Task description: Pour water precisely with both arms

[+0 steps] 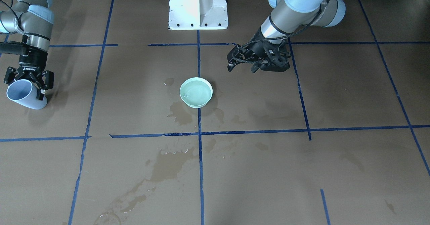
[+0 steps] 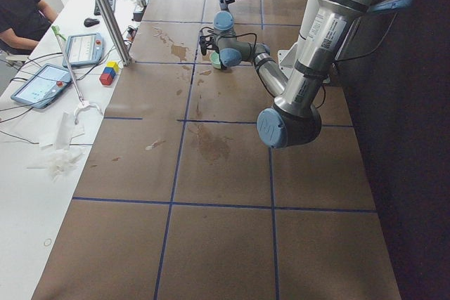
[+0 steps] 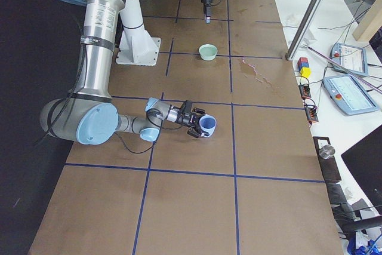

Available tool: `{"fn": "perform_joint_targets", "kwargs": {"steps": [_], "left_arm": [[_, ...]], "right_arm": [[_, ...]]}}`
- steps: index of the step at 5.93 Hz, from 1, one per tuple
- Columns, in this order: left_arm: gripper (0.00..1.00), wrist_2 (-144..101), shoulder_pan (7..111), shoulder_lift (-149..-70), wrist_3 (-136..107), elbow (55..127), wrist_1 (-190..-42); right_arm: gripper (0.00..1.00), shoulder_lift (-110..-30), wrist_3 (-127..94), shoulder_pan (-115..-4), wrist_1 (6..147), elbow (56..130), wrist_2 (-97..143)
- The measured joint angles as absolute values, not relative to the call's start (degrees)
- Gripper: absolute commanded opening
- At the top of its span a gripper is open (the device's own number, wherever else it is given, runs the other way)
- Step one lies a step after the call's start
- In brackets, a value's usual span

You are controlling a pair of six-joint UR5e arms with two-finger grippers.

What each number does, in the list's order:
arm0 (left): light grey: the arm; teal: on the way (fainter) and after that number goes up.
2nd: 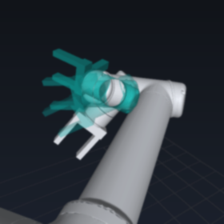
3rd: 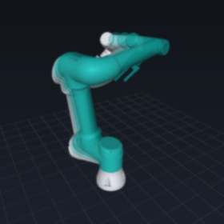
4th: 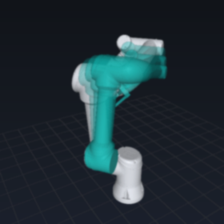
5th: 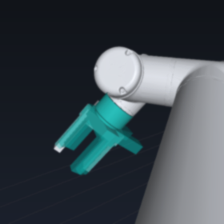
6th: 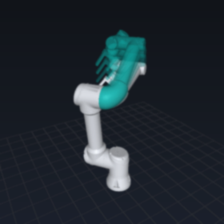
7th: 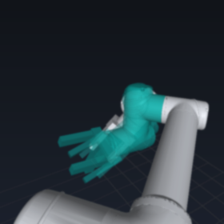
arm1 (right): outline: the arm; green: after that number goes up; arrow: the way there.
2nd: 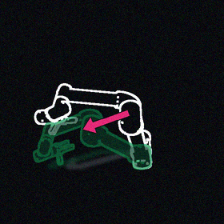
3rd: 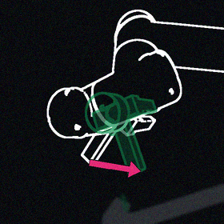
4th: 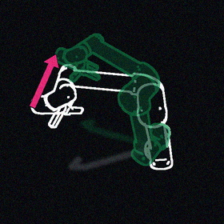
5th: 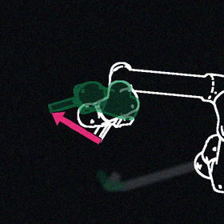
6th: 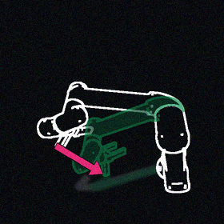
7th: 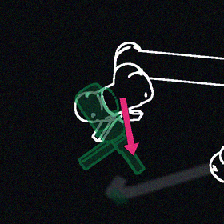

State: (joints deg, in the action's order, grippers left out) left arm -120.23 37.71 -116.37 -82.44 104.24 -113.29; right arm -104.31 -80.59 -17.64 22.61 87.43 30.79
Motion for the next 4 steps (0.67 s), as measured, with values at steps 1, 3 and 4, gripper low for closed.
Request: {"fn": "perform_joint_targets", "kwargs": {"steps": [1,3,4], "left_arm": [[1.00,-120.23,37.71,-116.37,-82.44,104.24,-113.29],[1.00,-120.23,37.67,-116.37,-82.44,104.20,-113.29],[1.00,-120.24,37.64,-116.39,-82.44,104.21,-113.29]], "right_arm": [[1.00,-104.57,-77.90,-17.99,19.78,87.62,31.14],[1.00,-104.94,-74.23,-19.65,16.32,88.23,31.92],[1.00,-105.03,-73.55,-20.42,16.05,88.97,32.29]]}}
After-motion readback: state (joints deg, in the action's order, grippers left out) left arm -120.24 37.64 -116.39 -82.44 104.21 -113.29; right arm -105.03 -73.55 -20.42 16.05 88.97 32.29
